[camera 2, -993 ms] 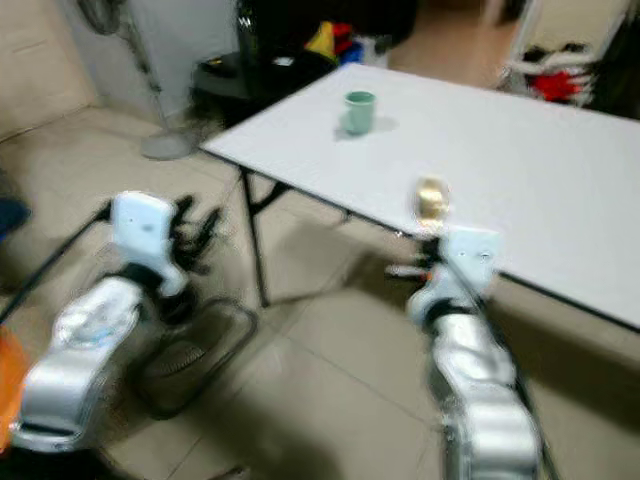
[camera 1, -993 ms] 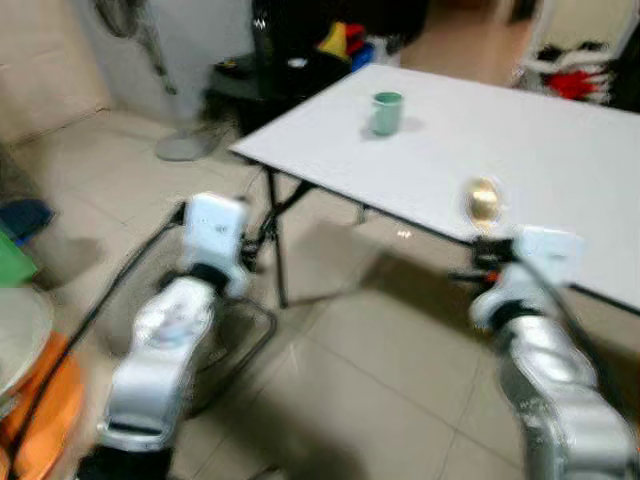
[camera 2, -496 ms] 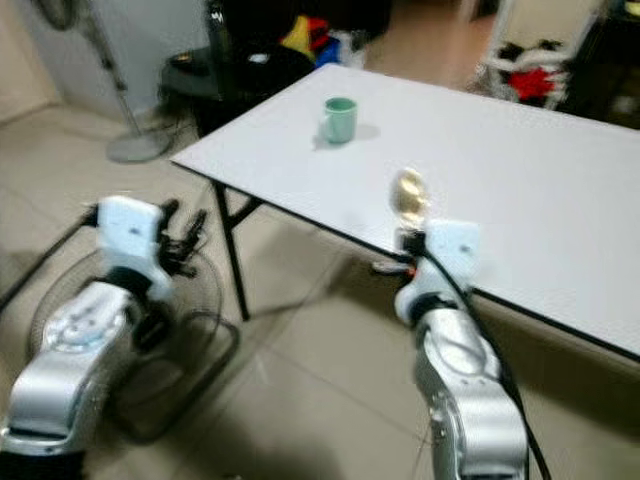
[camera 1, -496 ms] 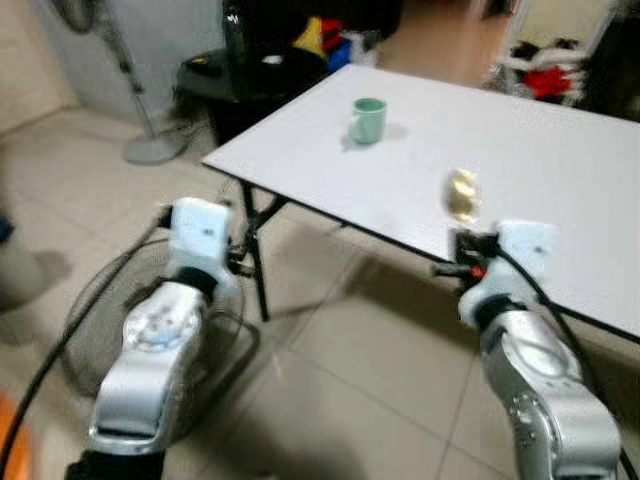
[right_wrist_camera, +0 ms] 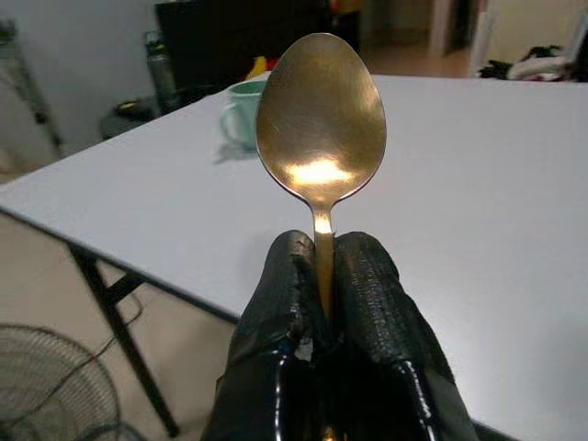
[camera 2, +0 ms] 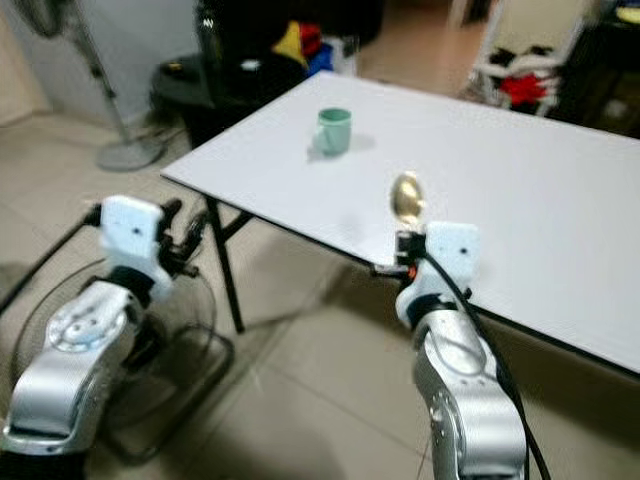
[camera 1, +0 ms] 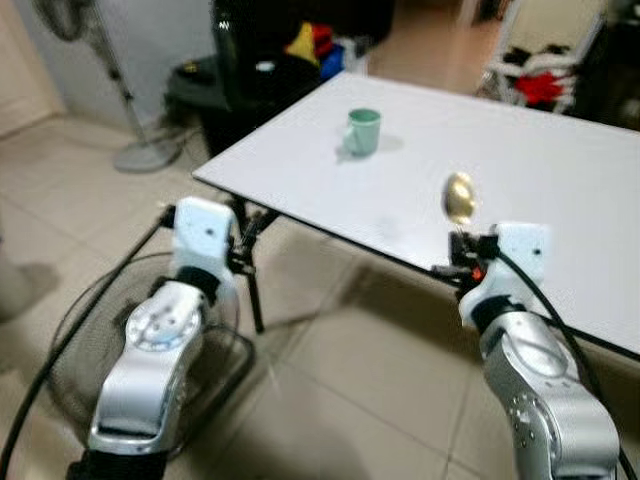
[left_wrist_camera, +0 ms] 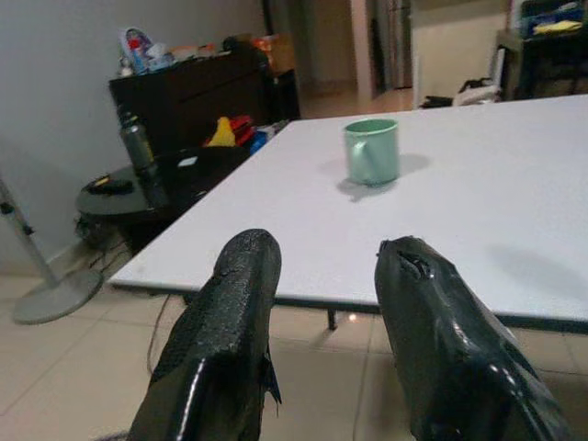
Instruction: Setting the table
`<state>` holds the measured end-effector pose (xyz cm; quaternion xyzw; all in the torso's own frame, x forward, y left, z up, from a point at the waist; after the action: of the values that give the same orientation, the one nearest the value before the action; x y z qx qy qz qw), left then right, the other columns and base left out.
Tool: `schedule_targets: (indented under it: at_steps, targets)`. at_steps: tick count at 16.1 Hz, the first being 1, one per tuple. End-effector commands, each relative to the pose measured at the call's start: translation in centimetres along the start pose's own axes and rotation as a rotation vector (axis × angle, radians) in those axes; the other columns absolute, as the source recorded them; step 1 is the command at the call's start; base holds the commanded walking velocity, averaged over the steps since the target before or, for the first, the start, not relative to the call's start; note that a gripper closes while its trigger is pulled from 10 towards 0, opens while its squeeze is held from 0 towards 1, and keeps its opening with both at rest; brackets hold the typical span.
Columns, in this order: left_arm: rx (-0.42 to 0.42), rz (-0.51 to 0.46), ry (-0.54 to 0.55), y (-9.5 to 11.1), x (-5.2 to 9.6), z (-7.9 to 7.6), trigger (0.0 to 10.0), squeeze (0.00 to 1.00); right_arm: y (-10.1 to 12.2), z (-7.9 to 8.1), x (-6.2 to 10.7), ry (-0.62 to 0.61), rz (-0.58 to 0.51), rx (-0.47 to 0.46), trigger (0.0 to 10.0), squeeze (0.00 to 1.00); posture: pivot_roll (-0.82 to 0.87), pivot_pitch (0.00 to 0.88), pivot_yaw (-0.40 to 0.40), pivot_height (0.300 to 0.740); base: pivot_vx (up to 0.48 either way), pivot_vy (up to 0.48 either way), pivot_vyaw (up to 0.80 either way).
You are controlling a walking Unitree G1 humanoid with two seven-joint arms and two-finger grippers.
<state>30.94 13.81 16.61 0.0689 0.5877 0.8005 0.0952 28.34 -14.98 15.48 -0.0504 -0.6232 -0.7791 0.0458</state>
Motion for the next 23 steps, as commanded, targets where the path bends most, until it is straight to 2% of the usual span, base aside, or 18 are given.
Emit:
schedule_targets:
  at_steps: [1, 4, 14, 23]
  targets:
    - [0.001, -0.002, -0.017, 0.2, -0.1, -0.6, 10.0, 0.0, 0.3, -0.7, 0.0, -0.021, -0.006, -0.005, 10.0, 0.0, 0.03, 0.0, 0.036, 0.74, 0.307, 0.0, 0.0]
    - [0.001, 0.001, -0.013, 0.1, 0.2, -0.5, 10.0, 0.0, 0.0, -0.8, 0.2, -0.021, 0.024, -0.053, 10.0, 0.0, 0.03, 0.0, 0.03, 0.74, 0.309, 0.0, 0.0]
    - [0.0, 0.006, -0.005, -0.1, 0.4, -0.3, 10.0, 0.0, 0.3, 0.1, 0.2, 0.027, 0.03, -0.095, 10.0, 0.0, 0.04, 0.0, 0.022, 0.74, 0.294, 0.0, 0.0]
    - [0.002, 0.004, -0.014, -0.1, 0.3, -0.4, 10.0, 0.0, 0.2, -0.3, -0.2, -0.005, 0.02, 0.026, 10.0, 0.0, 0.04, 0.0, 0.028, 0.74, 0.285, 0.0, 0.0]
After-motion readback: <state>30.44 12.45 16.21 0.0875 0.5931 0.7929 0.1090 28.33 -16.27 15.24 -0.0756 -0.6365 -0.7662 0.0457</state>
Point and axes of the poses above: a point about 5 cm out from each wrist's last joint towards the gripper, its own x axis pointing back from the gripper into the wrist, its own y axis along the axis of the wrist's last joint, z = x × y, the point moved 4 cm from there along -x, pointing out of the wrist towards the gripper, and after that the axes turned 9 degrees about -x, right-handed, at the moved point
